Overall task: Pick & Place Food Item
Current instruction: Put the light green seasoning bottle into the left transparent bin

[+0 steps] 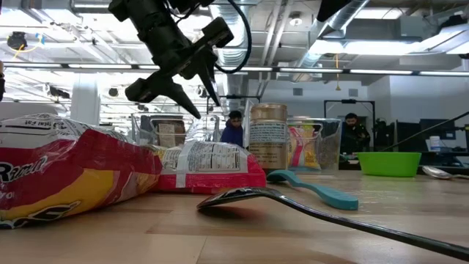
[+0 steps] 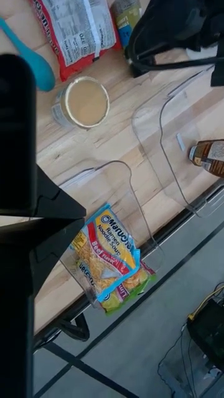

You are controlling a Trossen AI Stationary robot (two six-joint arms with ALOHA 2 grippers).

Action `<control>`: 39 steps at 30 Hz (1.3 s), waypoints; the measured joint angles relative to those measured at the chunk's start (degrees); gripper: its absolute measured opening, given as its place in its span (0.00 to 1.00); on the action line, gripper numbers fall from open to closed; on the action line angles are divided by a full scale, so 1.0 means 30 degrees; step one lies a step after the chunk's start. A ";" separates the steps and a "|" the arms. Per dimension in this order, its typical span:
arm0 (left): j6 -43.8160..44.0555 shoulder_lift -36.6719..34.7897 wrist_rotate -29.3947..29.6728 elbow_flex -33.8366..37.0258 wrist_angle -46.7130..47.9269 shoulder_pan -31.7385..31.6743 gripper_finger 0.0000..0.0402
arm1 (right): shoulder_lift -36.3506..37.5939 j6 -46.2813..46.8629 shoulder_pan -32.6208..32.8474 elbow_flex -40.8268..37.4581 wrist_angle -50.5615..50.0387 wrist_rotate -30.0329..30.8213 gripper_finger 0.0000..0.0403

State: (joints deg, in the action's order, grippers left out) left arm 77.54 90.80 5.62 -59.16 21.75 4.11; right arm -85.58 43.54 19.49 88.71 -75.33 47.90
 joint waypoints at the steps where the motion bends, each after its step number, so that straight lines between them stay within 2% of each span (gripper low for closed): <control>1: 0.0224 0.0000 -0.0011 -0.0088 0.0019 0.0078 0.39 | 0.0000 -0.0003 0.0000 0.0000 -0.0160 0.0000 0.00; 6: 0.0260 0.0000 0.0028 -0.1161 -0.0047 0.0192 0.33 | 0.0000 0.0011 -0.0012 0.0000 -0.1089 0.0019 0.00; 13: 0.0250 -0.0015 0.1568 -0.2950 -0.0095 0.0185 0.21 | 0.0000 0.0123 -0.0051 0.0000 -0.1455 0.0251 0.00; 21: -0.0755 0.0238 0.1875 -0.3220 -0.2551 0.0086 0.02 | 0.0058 0.2988 0.0124 0.0007 -0.3969 0.1526 0.00; 24: -0.0767 0.0935 0.1819 -0.3281 -0.3101 0.0068 0.01 | 0.0058 0.3477 0.0124 0.0007 -0.4265 0.1545 0.00; 32: -0.1451 0.3414 -0.0574 -0.4894 -0.2728 0.0141 0.00 | 0.0066 0.3509 0.0124 0.0007 -0.4237 0.1525 0.00; 39: -0.1772 0.2447 -0.0772 -0.5158 0.0655 0.0137 0.00 | 0.0073 0.3501 0.0124 0.0007 -0.4227 0.1508 0.00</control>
State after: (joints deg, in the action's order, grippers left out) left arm 72.23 98.15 3.30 -74.63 23.72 4.52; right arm -85.36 54.04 19.86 88.73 -88.01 52.42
